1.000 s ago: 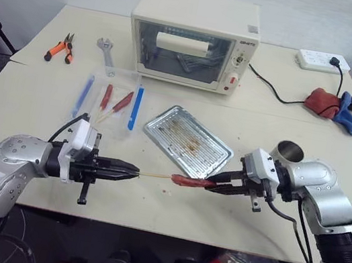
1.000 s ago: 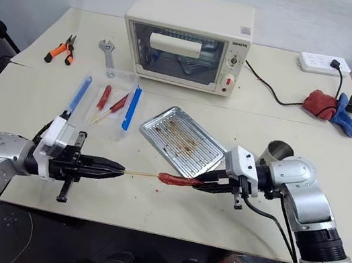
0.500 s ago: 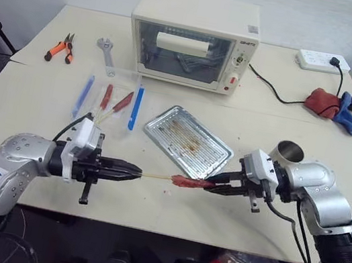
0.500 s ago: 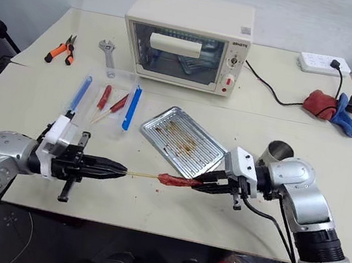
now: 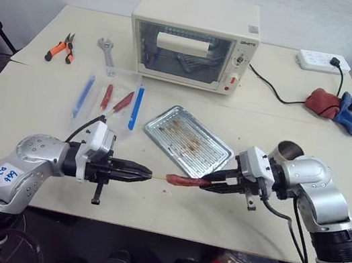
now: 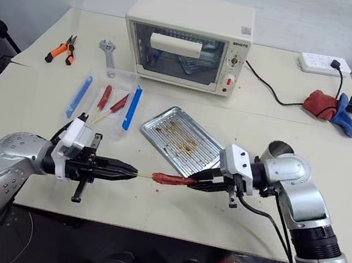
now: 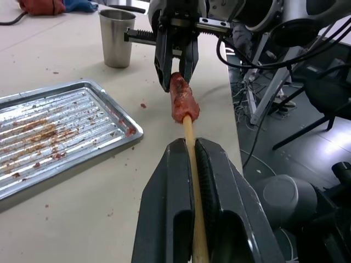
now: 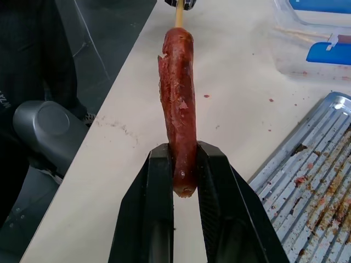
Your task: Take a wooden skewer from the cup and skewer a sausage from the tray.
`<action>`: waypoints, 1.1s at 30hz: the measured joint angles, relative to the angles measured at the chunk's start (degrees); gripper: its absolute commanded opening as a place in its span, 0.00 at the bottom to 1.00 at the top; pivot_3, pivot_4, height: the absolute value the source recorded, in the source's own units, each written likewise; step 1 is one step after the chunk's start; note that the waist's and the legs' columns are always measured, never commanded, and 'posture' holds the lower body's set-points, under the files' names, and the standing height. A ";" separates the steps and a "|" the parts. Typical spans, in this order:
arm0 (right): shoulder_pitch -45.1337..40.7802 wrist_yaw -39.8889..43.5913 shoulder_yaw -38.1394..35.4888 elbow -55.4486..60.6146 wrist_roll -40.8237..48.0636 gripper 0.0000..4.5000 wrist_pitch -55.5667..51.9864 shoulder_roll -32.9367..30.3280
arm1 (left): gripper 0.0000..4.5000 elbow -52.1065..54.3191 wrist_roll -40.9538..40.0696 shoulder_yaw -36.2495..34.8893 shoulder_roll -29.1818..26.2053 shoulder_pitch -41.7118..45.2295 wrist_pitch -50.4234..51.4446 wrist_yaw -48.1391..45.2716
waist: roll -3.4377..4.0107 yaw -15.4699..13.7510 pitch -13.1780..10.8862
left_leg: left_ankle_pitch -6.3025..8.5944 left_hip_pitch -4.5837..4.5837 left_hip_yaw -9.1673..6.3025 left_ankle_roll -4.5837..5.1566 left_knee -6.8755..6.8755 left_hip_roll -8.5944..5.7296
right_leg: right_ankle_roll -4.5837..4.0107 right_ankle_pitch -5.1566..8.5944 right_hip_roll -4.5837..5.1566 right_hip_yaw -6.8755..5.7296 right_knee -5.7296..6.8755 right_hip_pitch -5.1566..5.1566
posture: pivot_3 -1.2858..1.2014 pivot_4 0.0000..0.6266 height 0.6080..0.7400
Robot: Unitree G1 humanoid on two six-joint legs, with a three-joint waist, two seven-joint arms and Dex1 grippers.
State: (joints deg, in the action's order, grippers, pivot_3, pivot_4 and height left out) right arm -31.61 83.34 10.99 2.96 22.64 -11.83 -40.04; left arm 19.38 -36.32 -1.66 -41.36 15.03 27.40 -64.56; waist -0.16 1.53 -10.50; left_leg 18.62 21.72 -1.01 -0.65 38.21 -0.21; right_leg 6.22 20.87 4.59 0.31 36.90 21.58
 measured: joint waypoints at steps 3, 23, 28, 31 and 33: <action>-0.44 -0.33 0.28 0.37 -0.45 0.12 -0.67 0.23 | 0.00 -0.34 0.65 0.51 0.12 0.58 -0.44 -0.06 | 0.00 0.03 0.00 | 0.00 0.00 0.00 0.00 0.00 0.00 | 0.00 0.00 0.00 0.00 0.00 0.00 | 0.52 0.24 1.00; -1.19 -2.51 0.99 1.34 -3.37 0.12 -2.19 0.30 | 0.00 -2.45 5.05 2.53 3.44 2.33 -2.32 1.72 | 0.00 -0.02 0.00 | 0.00 0.00 0.00 -0.01 0.04 -0.01 | 0.00 0.00 -0.01 0.00 0.04 0.00 | 0.52 0.24 1.00; -1.19 -2.63 0.99 1.40 -3.55 0.12 -2.20 0.30 | 0.00 -2.41 5.11 2.69 3.43 2.34 -2.04 1.95 | 0.00 -0.03 0.00 | 0.00 0.00 0.00 -0.01 0.04 -0.01 | 0.00 0.00 0.00 0.00 0.04 0.00 | 0.52 0.24 1.00; -1.25 -2.91 1.06 1.42 -3.67 0.12 -2.49 0.39 | 0.00 -2.42 5.77 3.46 4.19 3.00 -1.74 2.66 | 0.00 -0.03 0.00 | 0.00 0.00 0.00 -0.01 0.06 -0.01 | 0.00 0.00 0.00 0.00 0.05 0.00 | 0.52 0.24 1.00; -1.29 -3.14 1.06 1.42 -3.92 0.12 -3.18 0.44 | 0.00 -2.42 6.49 3.94 4.46 3.57 -1.56 3.07 | 0.00 -0.04 0.00 | 0.00 0.00 0.01 -0.01 0.07 -0.01 | 0.00 0.00 -0.01 0.00 0.06 0.00 | 0.52 0.24 1.00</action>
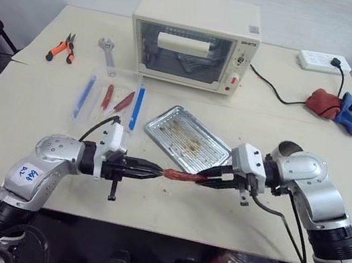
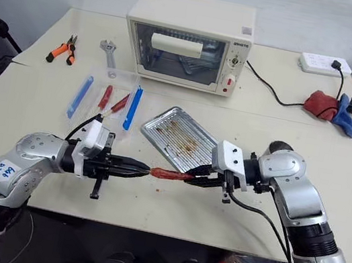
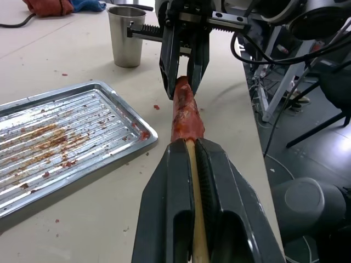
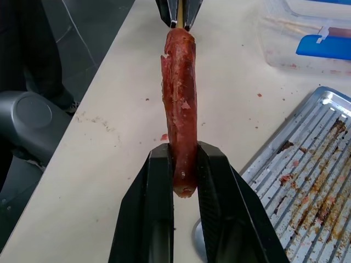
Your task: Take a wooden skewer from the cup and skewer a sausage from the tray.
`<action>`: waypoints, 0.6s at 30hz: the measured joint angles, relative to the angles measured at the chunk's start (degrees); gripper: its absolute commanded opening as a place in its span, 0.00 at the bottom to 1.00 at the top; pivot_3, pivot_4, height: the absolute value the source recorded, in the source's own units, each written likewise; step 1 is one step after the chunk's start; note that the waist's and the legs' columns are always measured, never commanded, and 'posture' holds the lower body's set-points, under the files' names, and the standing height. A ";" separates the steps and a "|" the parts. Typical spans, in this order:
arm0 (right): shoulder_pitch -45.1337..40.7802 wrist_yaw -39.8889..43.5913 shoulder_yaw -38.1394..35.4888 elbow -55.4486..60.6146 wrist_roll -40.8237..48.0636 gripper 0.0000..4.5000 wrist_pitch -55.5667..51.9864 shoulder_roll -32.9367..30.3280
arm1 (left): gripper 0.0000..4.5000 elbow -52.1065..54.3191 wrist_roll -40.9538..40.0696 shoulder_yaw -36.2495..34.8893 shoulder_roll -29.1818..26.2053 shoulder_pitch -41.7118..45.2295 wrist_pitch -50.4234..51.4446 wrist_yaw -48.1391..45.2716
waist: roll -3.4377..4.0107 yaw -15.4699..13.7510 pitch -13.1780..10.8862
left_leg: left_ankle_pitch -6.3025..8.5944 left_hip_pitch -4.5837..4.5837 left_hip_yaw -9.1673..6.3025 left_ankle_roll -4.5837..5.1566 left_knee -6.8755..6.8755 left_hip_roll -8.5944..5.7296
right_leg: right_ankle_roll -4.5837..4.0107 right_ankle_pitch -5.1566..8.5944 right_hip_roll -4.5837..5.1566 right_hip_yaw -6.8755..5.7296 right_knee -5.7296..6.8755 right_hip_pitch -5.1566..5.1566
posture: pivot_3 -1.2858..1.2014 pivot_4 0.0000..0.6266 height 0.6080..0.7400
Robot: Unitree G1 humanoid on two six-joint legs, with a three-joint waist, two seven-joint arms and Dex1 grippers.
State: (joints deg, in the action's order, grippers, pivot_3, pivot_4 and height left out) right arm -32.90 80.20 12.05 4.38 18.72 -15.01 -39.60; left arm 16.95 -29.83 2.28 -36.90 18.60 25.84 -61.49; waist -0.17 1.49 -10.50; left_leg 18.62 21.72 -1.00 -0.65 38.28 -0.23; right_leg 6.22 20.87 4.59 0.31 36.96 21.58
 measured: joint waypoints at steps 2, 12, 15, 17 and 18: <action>-0.14 -0.37 0.01 0.00 -0.37 0.12 -0.38 0.28 | 0.00 -0.04 0.91 0.61 0.67 0.81 0.40 0.54 | 0.00 -0.02 0.00 | 0.00 0.00 0.01 0.00 0.01 -0.01 | 0.00 0.00 0.00 0.00 0.01 0.00 | 0.52 0.24 1.00; -0.53 -0.59 0.17 0.07 -0.67 0.12 -1.94 0.47 | 0.00 -0.91 2.03 1.84 2.60 1.89 1.47 1.26 | 0.00 0.01 0.00 | 0.00 0.00 0.00 -0.01 0.01 0.00 | 0.00 0.00 -0.01 0.00 0.03 0.00 | 0.52 0.24 1.00; -0.53 -0.63 0.23 0.88 -0.48 0.17 -4.10 0.32 | 0.00 -0.96 1.93 1.72 2.10 1.89 1.55 0.67 | 0.00 0.00 0.00 | -0.01 0.00 0.00 -0.01 0.01 0.00 | 0.00 0.00 -0.01 0.00 0.03 0.00 | 0.52 0.24 1.00; -0.53 -0.92 0.19 2.09 0.67 0.27 -5.68 0.64 | 0.00 -0.96 1.76 1.56 1.78 1.89 1.52 0.15 | 0.00 0.00 0.00 | -0.01 0.00 -0.01 -0.01 0.01 0.00 | 0.00 0.00 -0.01 0.00 0.02 0.00 | 0.52 0.24 1.00; -0.60 -0.92 0.18 2.88 1.48 0.32 -6.22 1.06 | 0.00 -0.97 1.76 1.60 1.77 1.88 1.52 -0.09 | 0.00 0.01 0.00 | -0.01 0.00 -0.01 -0.01 0.01 0.00 | 0.00 0.00 -0.01 0.00 0.02 0.00 | 0.52 0.24 1.00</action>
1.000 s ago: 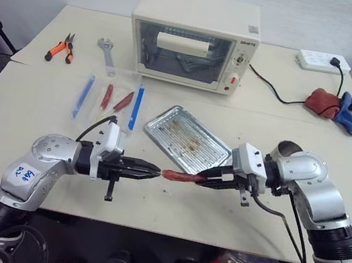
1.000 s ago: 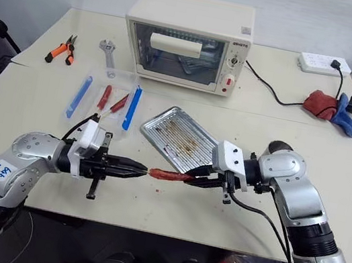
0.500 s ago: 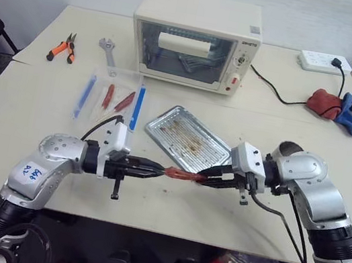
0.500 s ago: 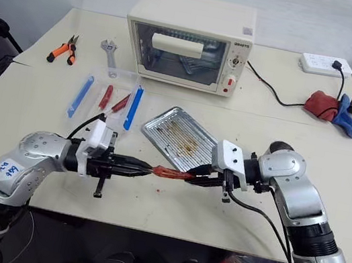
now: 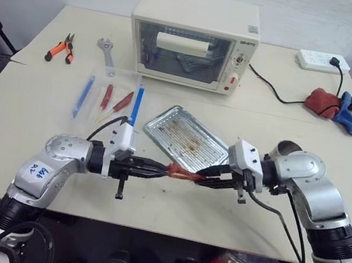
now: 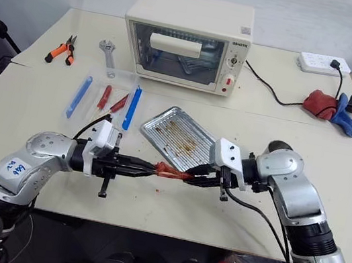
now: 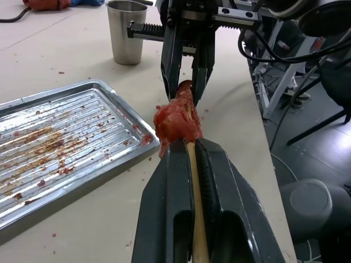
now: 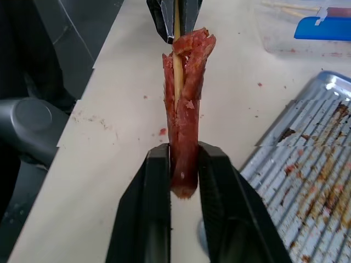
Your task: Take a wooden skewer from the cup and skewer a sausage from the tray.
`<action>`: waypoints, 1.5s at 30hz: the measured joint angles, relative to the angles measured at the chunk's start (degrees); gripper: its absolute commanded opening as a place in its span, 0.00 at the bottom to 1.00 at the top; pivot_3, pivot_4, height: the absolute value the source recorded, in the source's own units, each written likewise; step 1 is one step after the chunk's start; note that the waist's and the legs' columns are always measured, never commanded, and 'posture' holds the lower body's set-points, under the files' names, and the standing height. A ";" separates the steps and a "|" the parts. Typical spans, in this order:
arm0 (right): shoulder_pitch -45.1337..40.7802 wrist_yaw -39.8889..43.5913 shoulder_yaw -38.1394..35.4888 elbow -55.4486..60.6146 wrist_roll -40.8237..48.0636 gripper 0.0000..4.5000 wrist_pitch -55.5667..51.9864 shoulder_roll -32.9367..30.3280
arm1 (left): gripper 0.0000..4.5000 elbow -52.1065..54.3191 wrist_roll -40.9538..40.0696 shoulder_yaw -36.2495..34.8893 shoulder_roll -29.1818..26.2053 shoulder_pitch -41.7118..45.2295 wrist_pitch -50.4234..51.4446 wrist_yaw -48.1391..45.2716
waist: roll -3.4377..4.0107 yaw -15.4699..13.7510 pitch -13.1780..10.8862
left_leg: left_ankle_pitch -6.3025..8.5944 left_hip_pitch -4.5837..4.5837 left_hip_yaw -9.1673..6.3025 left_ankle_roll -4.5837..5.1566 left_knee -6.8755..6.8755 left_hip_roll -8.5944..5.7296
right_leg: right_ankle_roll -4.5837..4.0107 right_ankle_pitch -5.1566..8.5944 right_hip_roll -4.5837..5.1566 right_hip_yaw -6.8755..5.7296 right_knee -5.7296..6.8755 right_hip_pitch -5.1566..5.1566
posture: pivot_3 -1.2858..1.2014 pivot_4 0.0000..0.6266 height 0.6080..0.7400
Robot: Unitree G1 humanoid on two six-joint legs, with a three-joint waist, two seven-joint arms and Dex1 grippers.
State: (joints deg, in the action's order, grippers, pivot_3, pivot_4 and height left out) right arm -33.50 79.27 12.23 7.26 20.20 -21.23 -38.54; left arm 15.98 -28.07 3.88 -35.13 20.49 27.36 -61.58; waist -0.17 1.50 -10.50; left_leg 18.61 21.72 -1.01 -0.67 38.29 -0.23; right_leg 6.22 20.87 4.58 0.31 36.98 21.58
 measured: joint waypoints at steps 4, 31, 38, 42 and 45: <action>-0.06 0.94 -0.35 1.03 1.40 0.62 1.66 -0.29 | 0.00 -0.82 0.00 -1.52 -1.61 -0.63 -0.54 -0.35 | 0.00 -0.02 0.00 | 0.00 0.00 0.00 0.00 0.00 -0.01 | 0.00 0.00 0.01 0.00 -0.01 0.00 | 0.52 0.24 1.00; 27.72 -22.03 -27.53 16.42 19.10 0.99 12.87 11.43 | 0.00 -9.03 2.73 -24.51 12.42 1.14 -7.01 39.75 | -0.04 -0.94 0.03 | -0.02 -0.09 0.09 -0.01 -0.01 -0.03 | 0.05 -0.03 -0.04 0.04 0.25 -0.05 | 0.52 0.24 1.00; 28.30 -22.79 -26.99 16.42 17.01 1.00 15.04 11.09 | 0.31 -17.28 5.70 -21.47 13.53 5.45 -8.85 41.68 | -0.05 -1.42 0.03 | -0.02 -0.09 0.09 -0.01 0.00 -0.06 | 0.05 -0.03 -0.02 0.01 0.40 -0.02 | 0.52 0.24 1.00; 29.20 -22.93 -26.06 16.50 16.89 1.00 14.94 10.04 | 0.58 -18.45 5.77 -20.64 12.62 5.95 -12.08 38.35 | -0.06 -1.41 0.03 | -0.03 -0.09 0.08 -0.03 -0.02 -0.05 | 0.05 -0.03 -0.03 0.01 0.39 -0.02 | 0.52 0.24 1.00; 30.60 -22.70 -26.04 16.86 16.90 1.00 14.83 8.66 | 0.65 -16.00 5.99 -18.81 8.19 1.65 -15.49 31.60 | -0.05 -0.85 0.03 | -0.03 -0.19 0.14 -0.05 -0.15 -0.03 | 0.05 -0.03 -0.06 0.03 0.36 -0.02 | 0.52 0.24 1.00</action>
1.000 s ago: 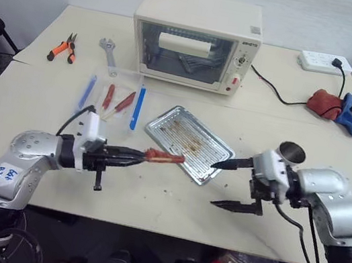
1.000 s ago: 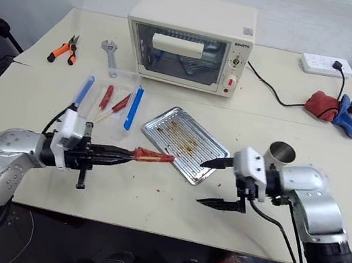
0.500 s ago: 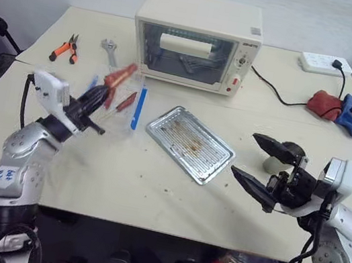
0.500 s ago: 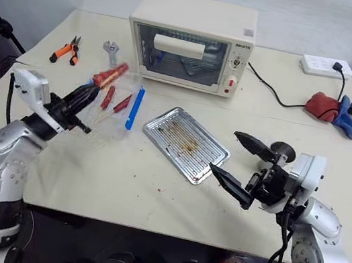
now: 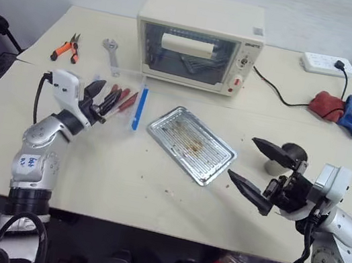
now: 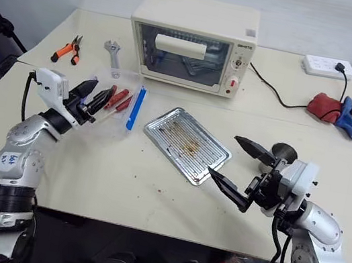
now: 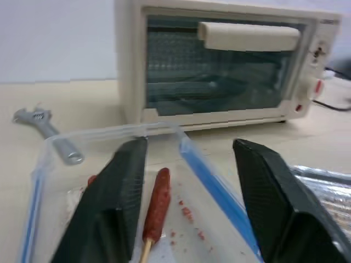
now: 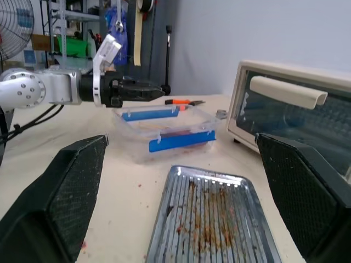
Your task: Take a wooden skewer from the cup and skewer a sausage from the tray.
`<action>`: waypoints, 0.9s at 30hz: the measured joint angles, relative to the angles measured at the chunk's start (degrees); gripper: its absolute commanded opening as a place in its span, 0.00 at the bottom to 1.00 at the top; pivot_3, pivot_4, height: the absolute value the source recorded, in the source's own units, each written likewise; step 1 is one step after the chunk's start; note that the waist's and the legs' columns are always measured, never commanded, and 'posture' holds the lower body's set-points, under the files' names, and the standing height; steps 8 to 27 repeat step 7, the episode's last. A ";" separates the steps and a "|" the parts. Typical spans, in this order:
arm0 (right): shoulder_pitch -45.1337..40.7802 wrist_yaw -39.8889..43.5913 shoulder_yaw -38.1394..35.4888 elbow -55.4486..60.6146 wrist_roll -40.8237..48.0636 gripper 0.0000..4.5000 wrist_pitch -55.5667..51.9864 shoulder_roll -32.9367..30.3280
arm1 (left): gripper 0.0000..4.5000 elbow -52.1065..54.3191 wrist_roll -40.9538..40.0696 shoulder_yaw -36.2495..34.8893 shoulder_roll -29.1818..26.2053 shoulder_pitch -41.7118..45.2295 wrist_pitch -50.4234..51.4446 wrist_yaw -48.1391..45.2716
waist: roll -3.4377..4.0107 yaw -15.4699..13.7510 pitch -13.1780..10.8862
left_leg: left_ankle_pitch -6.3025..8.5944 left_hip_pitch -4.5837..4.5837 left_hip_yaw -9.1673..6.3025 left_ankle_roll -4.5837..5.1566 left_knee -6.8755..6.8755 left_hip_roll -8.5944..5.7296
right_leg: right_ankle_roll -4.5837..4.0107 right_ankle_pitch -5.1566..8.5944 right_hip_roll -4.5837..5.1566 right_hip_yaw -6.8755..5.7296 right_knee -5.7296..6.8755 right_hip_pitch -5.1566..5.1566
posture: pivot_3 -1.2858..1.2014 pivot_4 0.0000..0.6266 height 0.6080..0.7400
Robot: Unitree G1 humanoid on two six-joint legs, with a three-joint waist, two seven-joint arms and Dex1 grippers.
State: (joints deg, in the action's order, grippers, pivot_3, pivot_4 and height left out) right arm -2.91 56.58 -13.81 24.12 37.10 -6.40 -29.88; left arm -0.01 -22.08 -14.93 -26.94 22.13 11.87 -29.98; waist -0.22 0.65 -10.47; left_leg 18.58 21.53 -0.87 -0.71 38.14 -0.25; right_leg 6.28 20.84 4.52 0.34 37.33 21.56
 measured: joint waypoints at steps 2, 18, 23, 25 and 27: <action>0.87 0.66 -0.08 0.10 0.00 1.00 -0.02 -1.53 | 0.65 2.91 0.63 1.28 -4.53 -4.57 -1.69 -5.27 | 0.00 0.29 0.00 | -0.01 -0.01 -0.03 -0.02 -0.04 0.03 | -0.01 0.00 0.01 0.05 -0.07 -0.02 | 0.52 0.24 1.00; 3.89 5.18 0.43 -0.69 -1.06 1.00 0.23 -5.22 | 0.65 7.06 2.74 2.26 -15.07 -16.47 -7.10 -17.70 | 0.01 0.54 0.00 | -0.01 -0.13 -0.06 -0.01 -0.13 0.03 | -0.08 0.04 0.07 0.10 -0.40 -0.15 | 0.52 0.24 1.00; 3.89 5.18 0.43 -0.69 -1.06 1.00 0.23 -5.22 | 0.65 7.06 2.74 2.26 -15.07 -16.47 -7.10 -17.70 | 0.01 0.54 0.00 | -0.01 -0.13 -0.06 -0.01 -0.13 0.03 | -0.08 0.04 0.07 0.10 -0.40 -0.15 | 0.52 0.24 1.00; 3.89 5.18 0.43 -0.69 -1.06 1.00 0.23 -5.22 | 0.65 7.06 2.74 2.26 -15.07 -16.47 -7.10 -17.70 | 0.01 0.54 0.00 | -0.01 -0.13 -0.06 -0.01 -0.13 0.03 | -0.08 0.04 0.07 0.10 -0.40 -0.15 | 0.52 0.24 1.00; 3.89 5.18 0.43 -0.69 -1.06 1.00 0.23 -5.22 | 0.65 7.06 2.74 2.26 -15.07 -16.47 -7.10 -17.70 | 0.01 0.54 0.00 | -0.01 -0.13 -0.06 -0.01 -0.13 0.03 | -0.08 0.04 0.07 0.10 -0.40 -0.15 | 0.52 0.24 1.00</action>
